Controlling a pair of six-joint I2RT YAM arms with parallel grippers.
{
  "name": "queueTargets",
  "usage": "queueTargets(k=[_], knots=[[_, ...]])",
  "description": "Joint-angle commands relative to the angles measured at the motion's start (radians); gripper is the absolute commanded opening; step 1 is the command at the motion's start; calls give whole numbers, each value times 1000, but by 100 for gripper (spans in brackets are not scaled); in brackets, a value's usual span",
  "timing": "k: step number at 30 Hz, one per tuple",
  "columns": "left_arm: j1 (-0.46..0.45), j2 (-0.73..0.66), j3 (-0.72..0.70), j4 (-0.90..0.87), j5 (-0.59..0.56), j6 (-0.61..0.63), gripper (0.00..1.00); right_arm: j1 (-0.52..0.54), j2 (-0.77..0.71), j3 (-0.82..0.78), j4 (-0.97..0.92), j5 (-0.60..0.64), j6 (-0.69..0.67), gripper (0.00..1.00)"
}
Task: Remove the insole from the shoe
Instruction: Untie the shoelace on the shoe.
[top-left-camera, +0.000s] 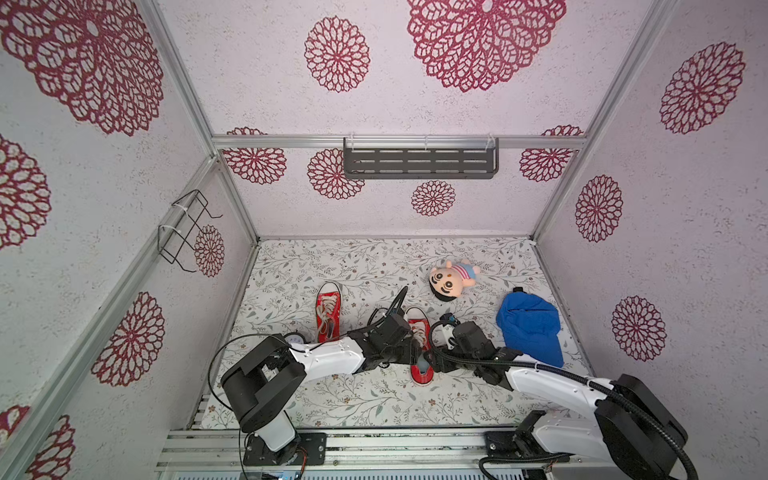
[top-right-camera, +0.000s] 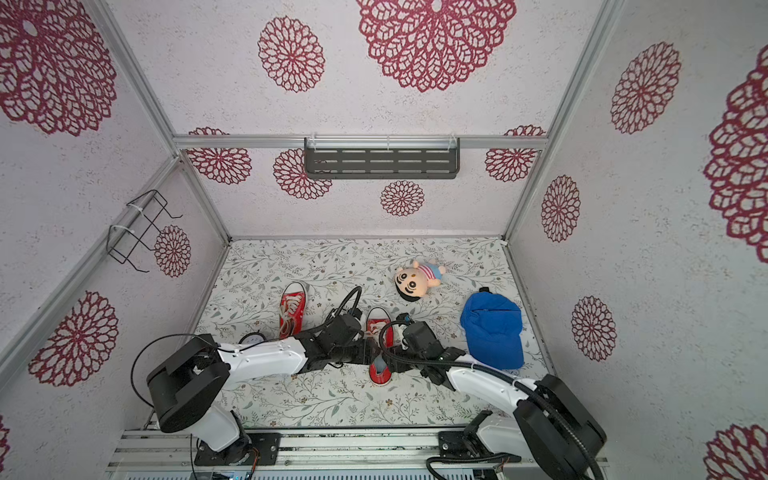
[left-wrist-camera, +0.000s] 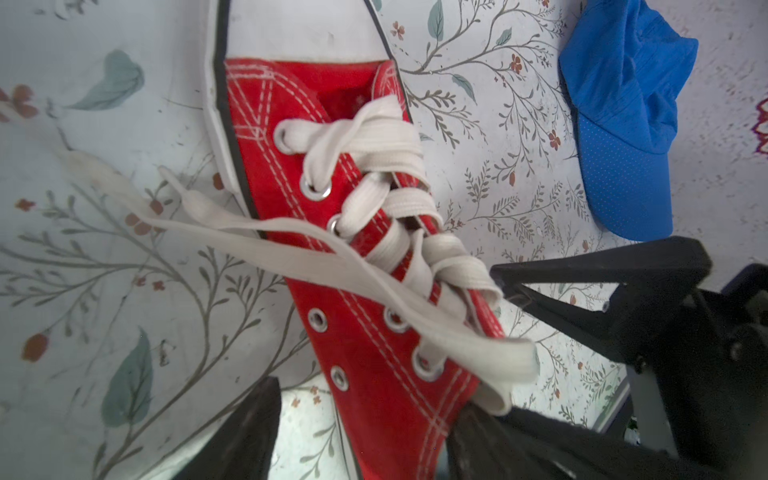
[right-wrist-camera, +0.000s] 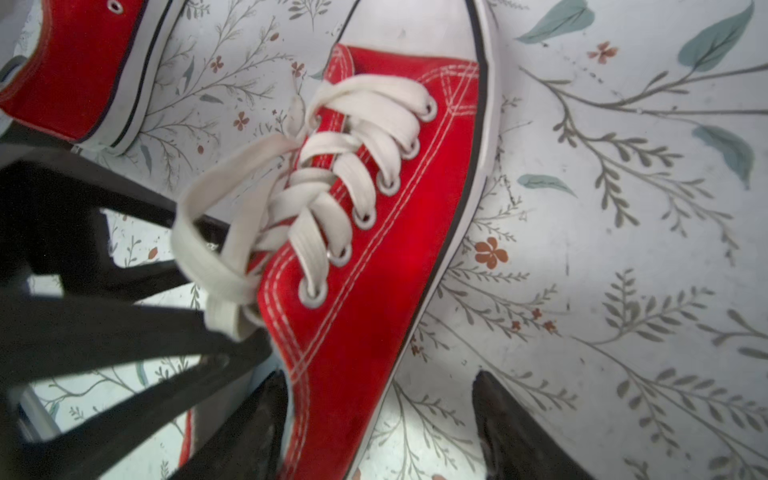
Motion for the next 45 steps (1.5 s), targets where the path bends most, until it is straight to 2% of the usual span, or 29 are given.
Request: queueTargets(k=[1,3,5,9,10,13,16,21,25,26,29,31,33,36,39,45], knots=[[-8,11,22,-36,-54,-12,58,7,31,43,52,77,39,65],[-7,9,26,-66,-86,-18,50,7,47,49,49,115,57,59],[-8,4,28,-97,-114,-25,37,7,59,60,-3,195,91,51],[-7,-20,22,-217,-228,-81,3,6,47,62,-145,362,154,38],[-6,-25,21,-255,-263,-97,0,4,37,59,-184,400,169,35],[4,-48,4,-318,-320,-127,0,3,4,43,-275,484,212,31],[28,-82,-37,-310,-319,-151,0,-8,-27,10,-325,515,244,30],[88,-120,-114,-225,-236,-173,0,-26,-29,-20,-396,551,280,28],[102,-120,-147,-122,-150,-150,0,-27,-51,-22,-375,540,253,29],[101,-114,-144,-109,-135,-137,0,-27,-64,-26,-339,519,223,31],[91,-99,-133,-36,-60,-88,0,-24,-134,-58,-133,335,62,44],[79,-89,-120,9,-18,-63,0,-21,-185,-79,-21,221,-13,58],[59,-76,-91,22,0,-44,0,-14,-225,-82,20,169,-75,72],[36,-63,-59,23,-3,-41,0,-1,-261,-63,-16,175,-158,83],[25,-60,-51,57,1,-65,0,14,-273,-51,-29,170,-227,90],[13,-72,-33,72,-10,-89,0,100,-195,-19,23,163,-287,93]])
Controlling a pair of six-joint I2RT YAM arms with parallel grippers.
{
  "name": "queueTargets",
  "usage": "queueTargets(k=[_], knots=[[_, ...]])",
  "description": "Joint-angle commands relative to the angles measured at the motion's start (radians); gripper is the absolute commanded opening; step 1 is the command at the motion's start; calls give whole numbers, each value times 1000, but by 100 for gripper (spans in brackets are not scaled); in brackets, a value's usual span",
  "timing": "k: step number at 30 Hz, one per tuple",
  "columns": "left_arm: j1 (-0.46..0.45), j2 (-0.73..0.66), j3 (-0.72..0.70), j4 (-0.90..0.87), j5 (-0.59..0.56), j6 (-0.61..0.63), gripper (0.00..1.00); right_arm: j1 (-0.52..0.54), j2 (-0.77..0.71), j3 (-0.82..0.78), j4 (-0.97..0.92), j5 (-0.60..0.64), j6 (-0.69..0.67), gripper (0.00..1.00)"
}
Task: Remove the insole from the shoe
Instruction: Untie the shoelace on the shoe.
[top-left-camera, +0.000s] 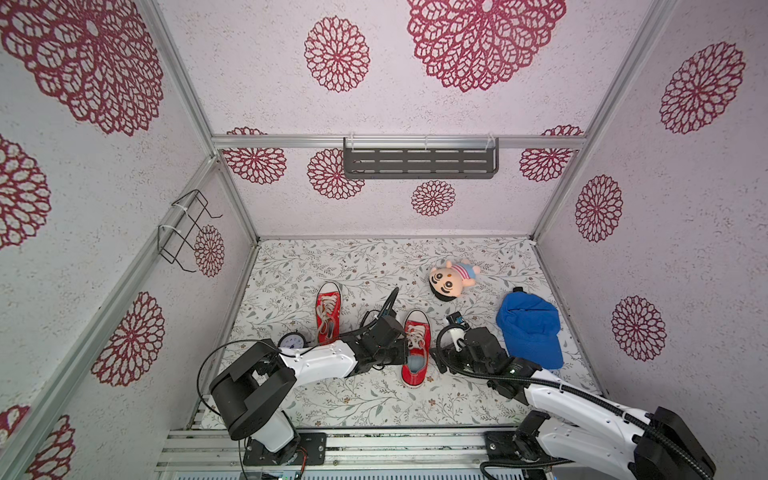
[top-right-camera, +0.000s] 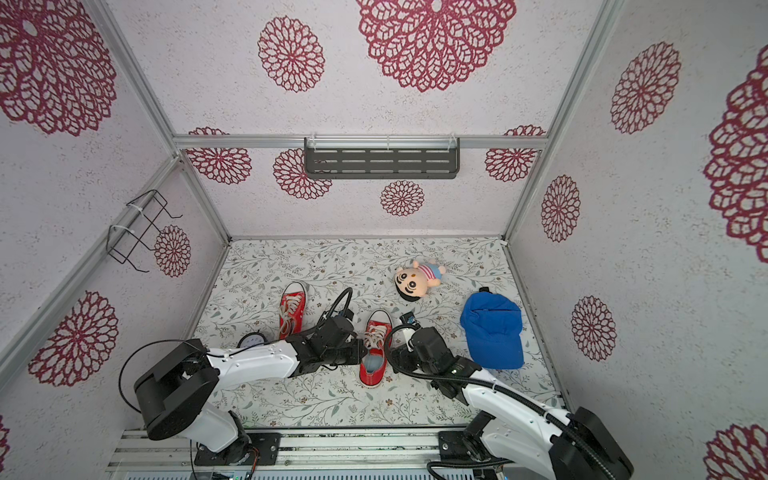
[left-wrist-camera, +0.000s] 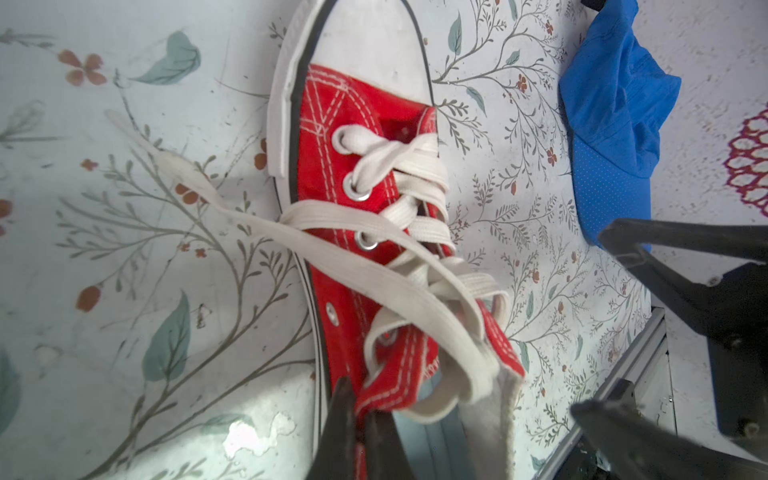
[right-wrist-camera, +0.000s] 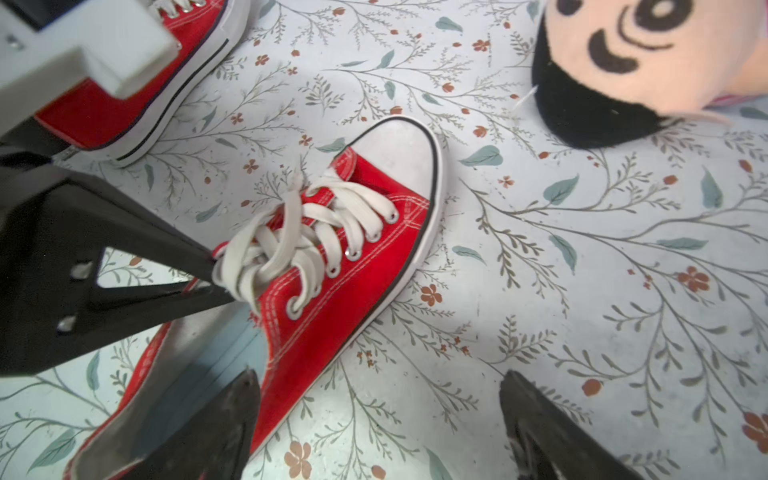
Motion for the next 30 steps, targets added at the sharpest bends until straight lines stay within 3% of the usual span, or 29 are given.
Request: queueTargets(k=[1,6,15,22,26,30], knots=[[-9,-8,36,41,-27,-12,0,60,50,48,51,32,-74,94],[-12,-20,38,37,-27,-13,0,101,183,103,76,140,-67,93],[-21,-27,36,37,-24,-10,0,102,292,142,135,297,-44,83],[-24,-30,33,34,-21,5,0,95,238,119,231,446,3,77],[-26,-30,27,34,-21,7,0,54,158,77,320,450,38,75],[-26,-34,24,32,-22,10,0,-4,140,72,283,492,71,73]])
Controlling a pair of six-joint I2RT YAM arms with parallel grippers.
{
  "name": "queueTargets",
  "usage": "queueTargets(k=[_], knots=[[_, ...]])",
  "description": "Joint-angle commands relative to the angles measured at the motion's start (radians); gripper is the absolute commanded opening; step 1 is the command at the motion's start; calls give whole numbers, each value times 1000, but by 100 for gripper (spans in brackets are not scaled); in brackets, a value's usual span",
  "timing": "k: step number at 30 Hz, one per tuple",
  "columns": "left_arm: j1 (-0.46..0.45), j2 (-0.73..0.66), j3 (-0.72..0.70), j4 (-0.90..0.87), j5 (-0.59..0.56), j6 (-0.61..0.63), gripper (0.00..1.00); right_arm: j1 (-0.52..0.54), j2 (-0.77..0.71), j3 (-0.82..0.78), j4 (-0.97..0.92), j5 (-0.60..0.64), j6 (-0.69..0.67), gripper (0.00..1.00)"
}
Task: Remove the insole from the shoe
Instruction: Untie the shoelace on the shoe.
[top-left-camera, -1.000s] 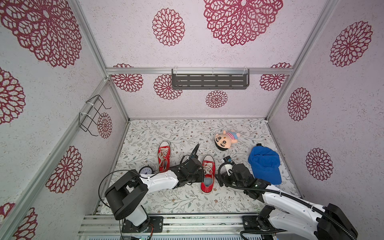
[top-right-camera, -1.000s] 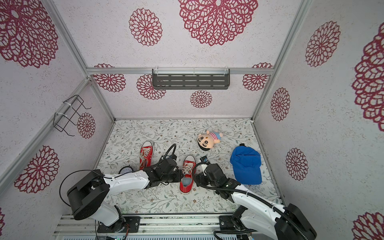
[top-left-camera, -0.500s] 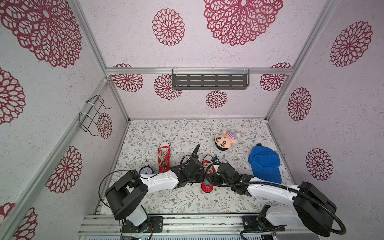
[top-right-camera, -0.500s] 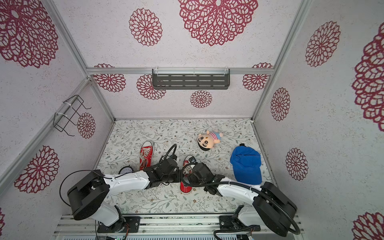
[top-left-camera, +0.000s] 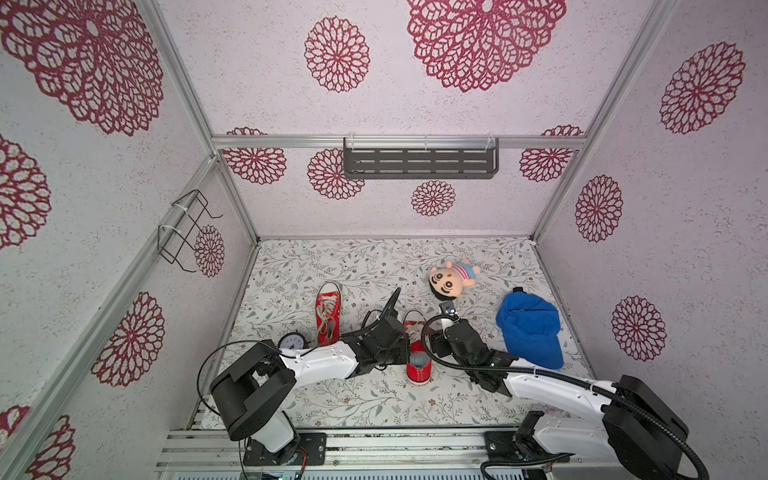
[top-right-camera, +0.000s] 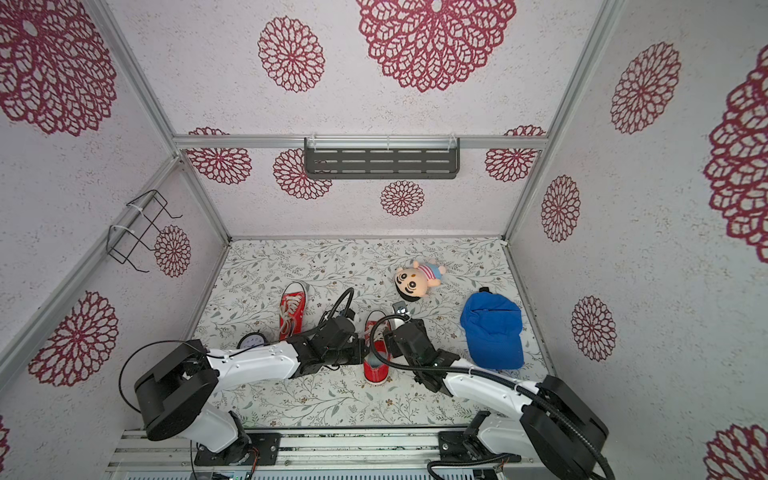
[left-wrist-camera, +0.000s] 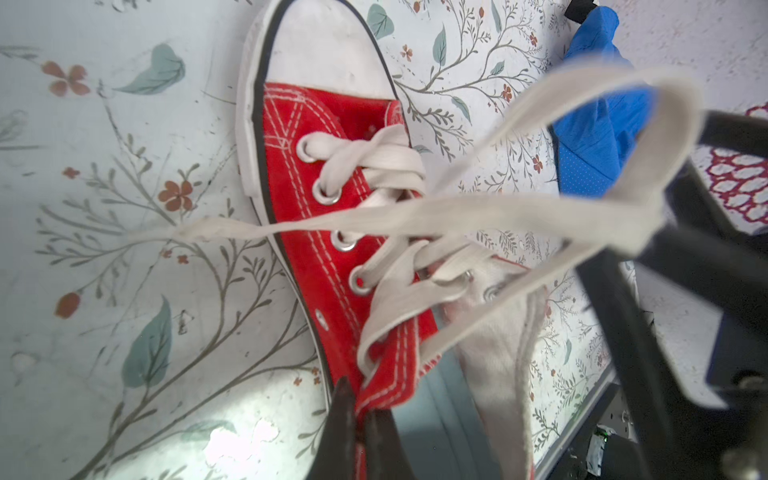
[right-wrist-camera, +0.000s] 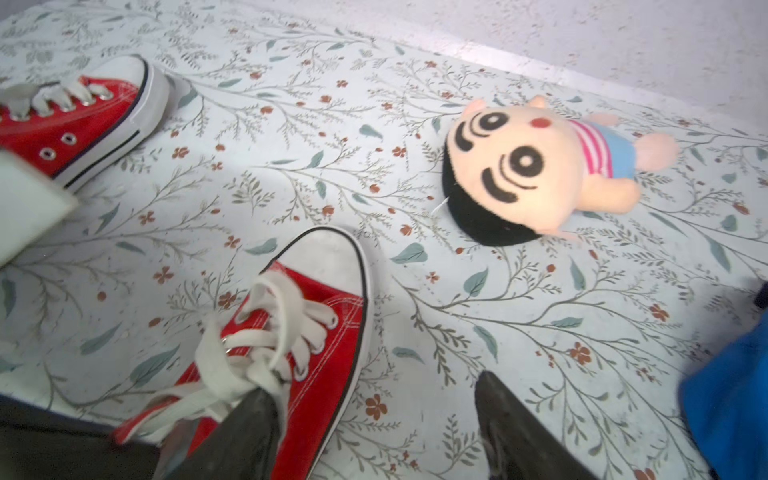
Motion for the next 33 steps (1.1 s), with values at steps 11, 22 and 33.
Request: queueTargets(k=[11,22,33], knots=[[-10,-39,8,18,-24,-5,0,-231,-152,-6,-171,67,129,73],[-19,-39,9,69,-15,-2,0,-232,-140,-34,-29,-696,212,70],[-28,-24,12,65,-19,-5,0,-232,35,14,80,-843,554,43]])
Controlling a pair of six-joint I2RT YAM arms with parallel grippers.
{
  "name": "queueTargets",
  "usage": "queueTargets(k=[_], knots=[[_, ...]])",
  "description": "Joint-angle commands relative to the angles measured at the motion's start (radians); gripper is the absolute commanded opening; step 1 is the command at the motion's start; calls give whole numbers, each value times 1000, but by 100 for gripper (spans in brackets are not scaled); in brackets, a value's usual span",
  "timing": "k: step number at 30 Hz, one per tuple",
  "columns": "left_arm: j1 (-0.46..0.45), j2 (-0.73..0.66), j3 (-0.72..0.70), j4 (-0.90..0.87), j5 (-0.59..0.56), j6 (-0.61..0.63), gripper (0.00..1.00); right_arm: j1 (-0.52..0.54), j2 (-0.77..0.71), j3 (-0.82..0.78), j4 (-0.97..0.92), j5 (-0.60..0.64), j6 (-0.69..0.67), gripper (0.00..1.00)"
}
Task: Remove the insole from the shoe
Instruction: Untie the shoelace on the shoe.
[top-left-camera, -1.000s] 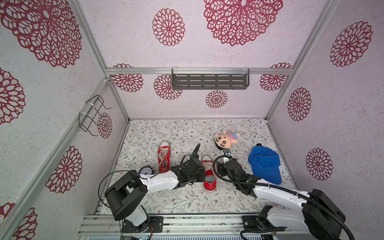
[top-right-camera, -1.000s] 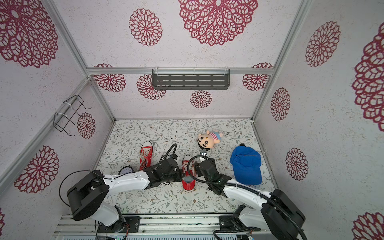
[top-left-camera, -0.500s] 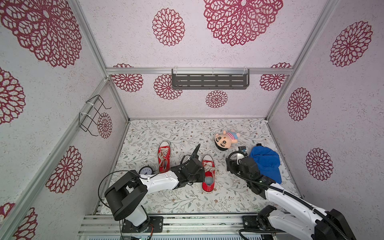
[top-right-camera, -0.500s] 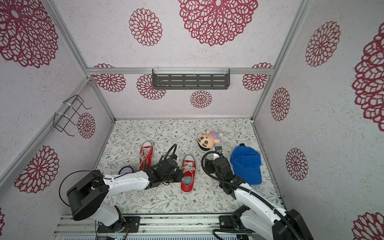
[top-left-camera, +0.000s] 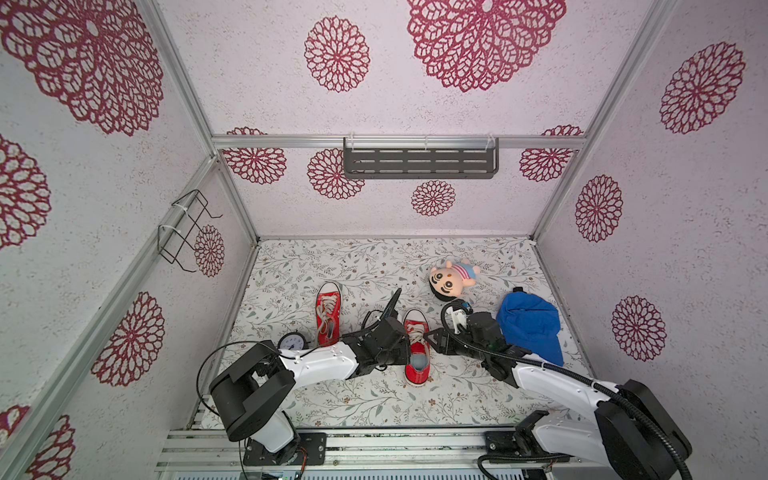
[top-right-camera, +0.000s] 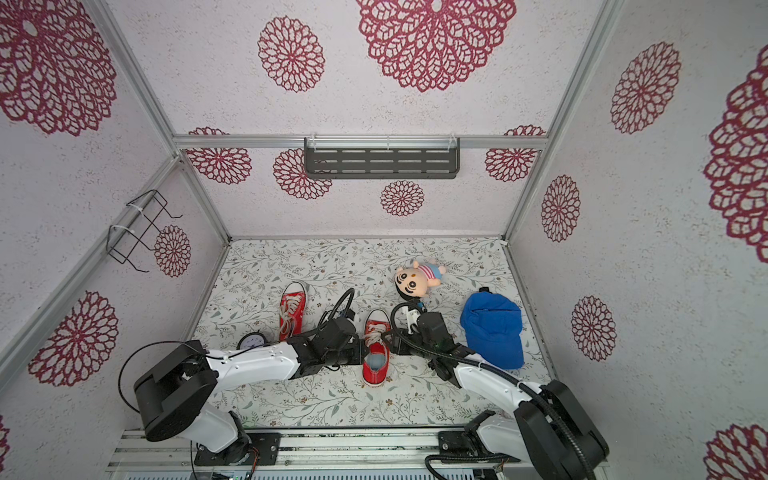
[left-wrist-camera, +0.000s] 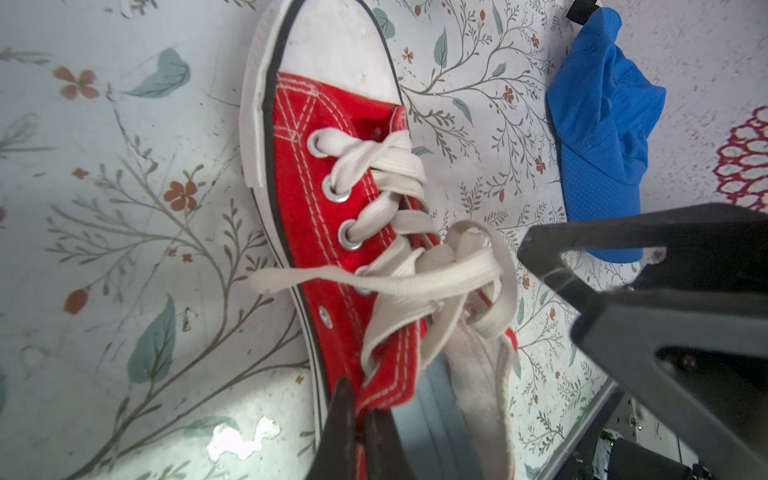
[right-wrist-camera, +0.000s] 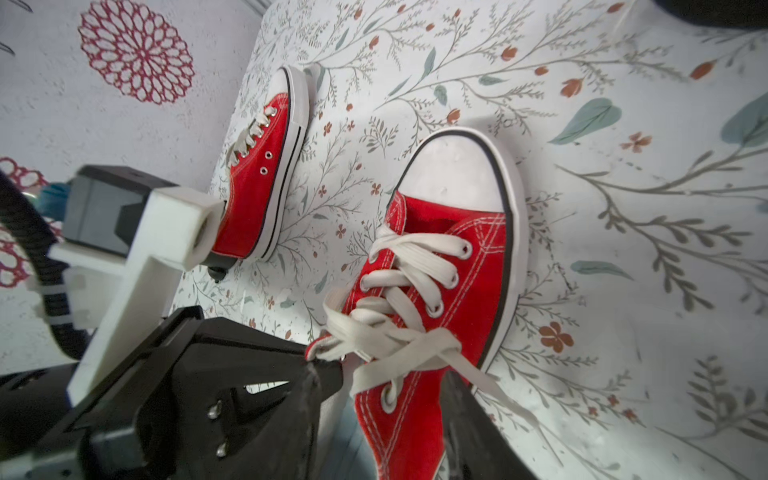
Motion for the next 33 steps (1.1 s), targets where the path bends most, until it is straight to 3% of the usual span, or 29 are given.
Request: queueTargets(k=[1,7,18,22,25,30,33], knots=[[-16,-22,12,70,-5,-3,0,3,18,49,38,-47,113,40],[-20,-20,11,72,-7,0,0,3,81,68,21,-29,172,34],[-21,-26,8,72,-10,4,0,2,136,69,20,-3,200,35],[-22,-29,7,68,-14,5,0,2,147,88,51,-25,193,23],[-22,-32,1,67,-19,5,0,1,115,126,-32,40,130,16],[-22,-47,-12,51,-30,4,0,-19,60,180,-155,151,18,13],[-21,-54,-19,44,-37,4,0,-41,57,183,-170,175,-6,3]])
